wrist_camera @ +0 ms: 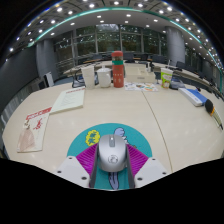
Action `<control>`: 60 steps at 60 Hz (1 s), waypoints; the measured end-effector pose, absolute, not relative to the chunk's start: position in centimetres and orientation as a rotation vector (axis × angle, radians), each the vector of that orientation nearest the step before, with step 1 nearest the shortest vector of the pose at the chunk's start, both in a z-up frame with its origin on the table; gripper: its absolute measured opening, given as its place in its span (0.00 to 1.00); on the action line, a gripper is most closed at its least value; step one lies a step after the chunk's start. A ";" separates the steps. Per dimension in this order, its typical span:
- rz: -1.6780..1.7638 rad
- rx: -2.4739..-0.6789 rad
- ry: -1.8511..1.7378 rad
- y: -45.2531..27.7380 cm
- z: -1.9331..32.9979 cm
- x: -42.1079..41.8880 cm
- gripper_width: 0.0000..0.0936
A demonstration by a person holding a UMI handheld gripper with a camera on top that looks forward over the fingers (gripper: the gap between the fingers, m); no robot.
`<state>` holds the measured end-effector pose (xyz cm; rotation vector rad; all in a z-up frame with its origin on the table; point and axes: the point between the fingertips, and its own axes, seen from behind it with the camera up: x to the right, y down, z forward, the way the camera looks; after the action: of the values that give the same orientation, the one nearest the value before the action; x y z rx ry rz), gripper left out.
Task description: Arrange mouse
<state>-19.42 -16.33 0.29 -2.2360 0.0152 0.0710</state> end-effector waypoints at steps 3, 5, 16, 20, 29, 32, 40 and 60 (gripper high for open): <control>0.073 -2.258 0.020 -16.8 -1.0 -20.0 0.52; 0.061 -2.248 0.010 -16.8 -0.8 -19.9 0.56; -0.021 -2.225 -0.023 -19.7 3.7 -19.5 0.91; -0.041 -2.214 -0.011 -21.7 6.7 -19.1 0.92; -0.059 -2.190 0.022 -27.7 13.2 -19.6 0.91; -0.060 -2.183 0.032 -29.5 14.9 -19.6 0.91; -0.067 -2.159 0.046 -34.7 18.7 -19.9 0.92; -0.055 -2.148 0.008 -44.0 20.6 -21.2 0.91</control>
<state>-21.17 -44.04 20.65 -2.1481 0.0083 -0.0546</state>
